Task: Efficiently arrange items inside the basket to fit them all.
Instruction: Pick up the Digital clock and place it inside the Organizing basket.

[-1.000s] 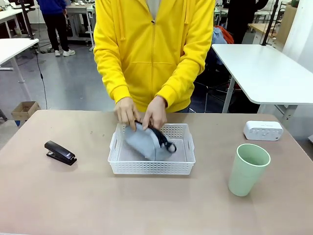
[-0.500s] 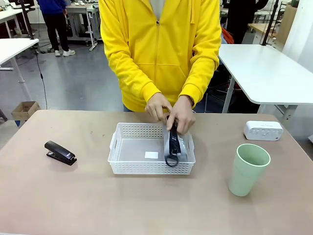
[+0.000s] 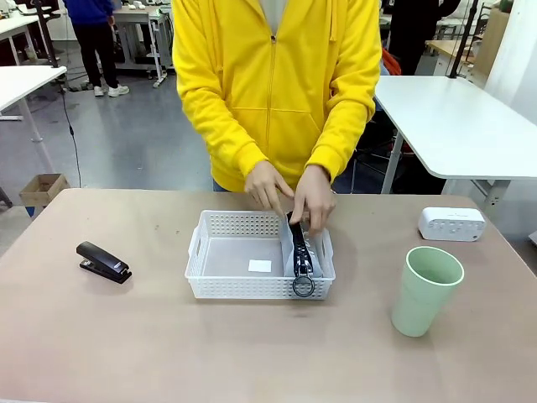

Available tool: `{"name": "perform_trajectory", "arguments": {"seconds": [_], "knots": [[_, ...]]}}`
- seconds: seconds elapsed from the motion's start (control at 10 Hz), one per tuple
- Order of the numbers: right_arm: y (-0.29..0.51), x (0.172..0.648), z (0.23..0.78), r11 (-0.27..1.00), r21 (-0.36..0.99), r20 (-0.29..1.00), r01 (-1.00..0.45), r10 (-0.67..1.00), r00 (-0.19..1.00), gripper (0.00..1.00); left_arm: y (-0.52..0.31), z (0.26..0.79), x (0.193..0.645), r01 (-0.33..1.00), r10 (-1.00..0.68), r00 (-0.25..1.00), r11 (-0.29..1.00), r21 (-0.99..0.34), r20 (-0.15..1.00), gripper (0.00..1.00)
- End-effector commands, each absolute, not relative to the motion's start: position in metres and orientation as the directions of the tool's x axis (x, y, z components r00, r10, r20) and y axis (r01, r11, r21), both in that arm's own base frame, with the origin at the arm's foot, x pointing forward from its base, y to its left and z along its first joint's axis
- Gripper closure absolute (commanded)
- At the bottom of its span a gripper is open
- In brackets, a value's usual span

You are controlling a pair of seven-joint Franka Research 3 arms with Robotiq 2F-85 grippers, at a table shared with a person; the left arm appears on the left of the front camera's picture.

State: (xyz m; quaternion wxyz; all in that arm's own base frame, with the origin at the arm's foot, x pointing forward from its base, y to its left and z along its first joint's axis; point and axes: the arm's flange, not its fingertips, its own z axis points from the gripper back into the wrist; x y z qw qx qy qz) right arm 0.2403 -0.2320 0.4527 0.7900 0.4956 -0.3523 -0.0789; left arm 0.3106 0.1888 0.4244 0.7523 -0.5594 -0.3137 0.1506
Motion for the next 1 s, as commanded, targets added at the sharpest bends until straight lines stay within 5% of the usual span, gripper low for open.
{"name": "perform_trajectory", "arguments": {"seconds": [0.0, 0.3, 0.9], "knots": [[-0.201, 0.263, 0.478, 0.653, 0.718, 0.575, -0.238, -0.365, 0.732, 0.00, 0.190, 0.425, 0.313, 0.155, 0.577, 0.750, 0.323, -0.934, 0.324, 0.00], [-0.140, 0.330, 0.508, 0.839, 0.502, 0.568, -0.209, -0.137, 0.812, 0.00, 0.190, 0.425, 0.313, 0.155, 0.577, 0.750, 0.323, -0.934, 0.324, 0.00], [-0.034, 0.460, 0.469, 0.989, -0.057, 0.266, -0.133, 0.144, 0.953, 0.00, 0.190, 0.425, 0.313, 0.155, 0.577, 0.750, 0.323, -0.934, 0.324, 0.00]]}}
